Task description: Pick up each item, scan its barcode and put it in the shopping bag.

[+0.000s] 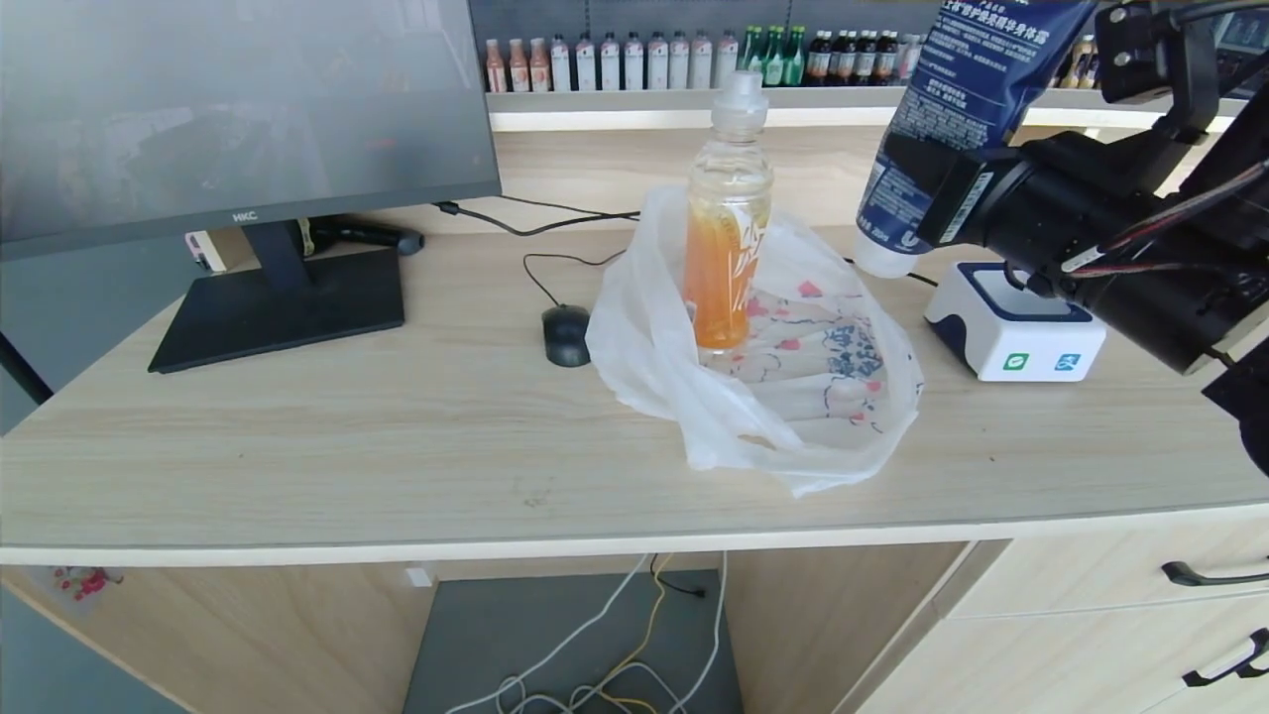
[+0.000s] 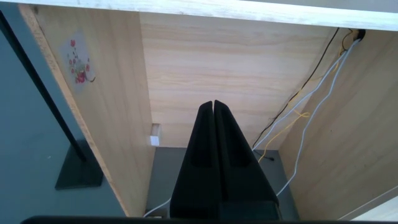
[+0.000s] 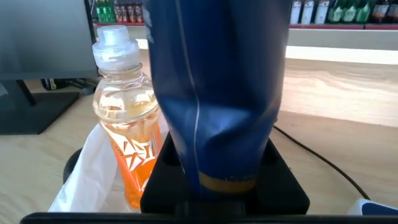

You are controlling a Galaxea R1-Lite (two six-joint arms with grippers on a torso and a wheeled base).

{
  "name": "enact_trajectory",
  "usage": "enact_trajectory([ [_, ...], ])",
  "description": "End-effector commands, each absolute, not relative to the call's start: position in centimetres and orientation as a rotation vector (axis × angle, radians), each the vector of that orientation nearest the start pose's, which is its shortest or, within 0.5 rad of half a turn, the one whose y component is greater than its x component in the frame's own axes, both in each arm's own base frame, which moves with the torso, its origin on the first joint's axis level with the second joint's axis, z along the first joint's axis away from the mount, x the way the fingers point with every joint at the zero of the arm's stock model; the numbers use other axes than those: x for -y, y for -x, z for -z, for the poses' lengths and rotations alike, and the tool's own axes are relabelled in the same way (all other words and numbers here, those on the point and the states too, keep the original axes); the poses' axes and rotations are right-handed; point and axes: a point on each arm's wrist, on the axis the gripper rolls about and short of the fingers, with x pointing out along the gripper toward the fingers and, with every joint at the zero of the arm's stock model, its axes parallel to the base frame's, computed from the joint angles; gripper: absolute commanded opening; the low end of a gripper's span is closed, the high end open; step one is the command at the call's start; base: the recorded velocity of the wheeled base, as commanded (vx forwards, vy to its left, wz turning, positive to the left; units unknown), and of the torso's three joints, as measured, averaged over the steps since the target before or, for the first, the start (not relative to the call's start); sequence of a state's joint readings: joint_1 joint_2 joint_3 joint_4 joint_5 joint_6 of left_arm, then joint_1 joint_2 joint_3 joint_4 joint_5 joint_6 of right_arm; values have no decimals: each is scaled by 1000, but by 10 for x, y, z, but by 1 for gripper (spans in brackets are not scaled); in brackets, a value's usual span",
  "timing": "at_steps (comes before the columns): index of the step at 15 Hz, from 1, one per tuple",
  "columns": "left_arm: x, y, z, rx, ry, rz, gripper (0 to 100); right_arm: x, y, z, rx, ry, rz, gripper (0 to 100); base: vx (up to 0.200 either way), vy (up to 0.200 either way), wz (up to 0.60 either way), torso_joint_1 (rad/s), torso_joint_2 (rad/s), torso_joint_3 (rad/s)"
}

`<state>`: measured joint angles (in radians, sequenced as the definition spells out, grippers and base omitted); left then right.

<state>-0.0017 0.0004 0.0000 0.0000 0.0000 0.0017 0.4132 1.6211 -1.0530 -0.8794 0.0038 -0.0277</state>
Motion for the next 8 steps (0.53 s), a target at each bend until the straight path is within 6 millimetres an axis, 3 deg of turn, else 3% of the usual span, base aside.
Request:
enact_trajectory([
  [1,0,23,-75,0,-2,2,0,-132,-282,-295,296,-38,-436,0,0,0,0,0,0,0],
  [4,0,23,-75,0,-2,2,0,-147,-291,-286,273,-17,-468,0,0,0,0,0,0,0],
  [8,0,23,-75,0,-2,2,0,-148,-308,-267,222,-10,-451,0,0,0,0,0,0,0],
])
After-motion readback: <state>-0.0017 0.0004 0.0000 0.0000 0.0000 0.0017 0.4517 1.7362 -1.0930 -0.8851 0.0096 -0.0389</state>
